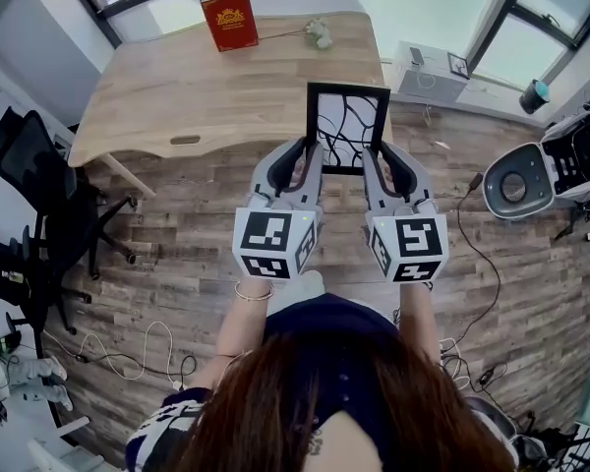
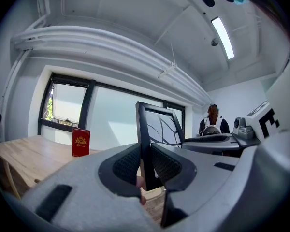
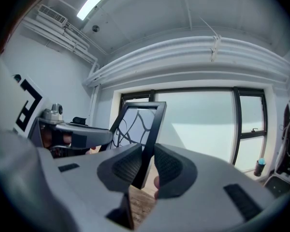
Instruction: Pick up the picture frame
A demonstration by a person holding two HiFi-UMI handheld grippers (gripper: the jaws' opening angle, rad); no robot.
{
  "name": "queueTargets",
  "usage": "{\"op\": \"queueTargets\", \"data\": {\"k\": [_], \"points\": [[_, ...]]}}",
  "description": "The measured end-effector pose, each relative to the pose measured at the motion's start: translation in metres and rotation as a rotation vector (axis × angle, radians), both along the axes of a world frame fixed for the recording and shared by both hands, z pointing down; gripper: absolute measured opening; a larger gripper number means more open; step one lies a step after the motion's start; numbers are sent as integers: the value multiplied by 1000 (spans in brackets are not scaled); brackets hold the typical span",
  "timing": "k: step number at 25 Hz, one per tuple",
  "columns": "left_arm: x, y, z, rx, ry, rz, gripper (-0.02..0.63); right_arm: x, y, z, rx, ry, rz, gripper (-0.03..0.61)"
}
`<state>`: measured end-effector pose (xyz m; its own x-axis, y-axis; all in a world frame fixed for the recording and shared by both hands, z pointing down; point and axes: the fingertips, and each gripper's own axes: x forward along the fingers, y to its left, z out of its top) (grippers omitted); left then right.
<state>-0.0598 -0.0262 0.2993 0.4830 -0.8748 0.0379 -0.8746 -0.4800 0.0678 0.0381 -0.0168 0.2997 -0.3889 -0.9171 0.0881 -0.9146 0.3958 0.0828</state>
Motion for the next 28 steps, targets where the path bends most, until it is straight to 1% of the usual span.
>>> {"op": "queueTargets", "data": {"k": [16,28], "points": [[15,22,-15,33,4,-16,84,16,22,-14,30,-3,-4,81],[23,40,-20,31,11,-24,84,23,40,-19,40,-1,-13,81]]}}
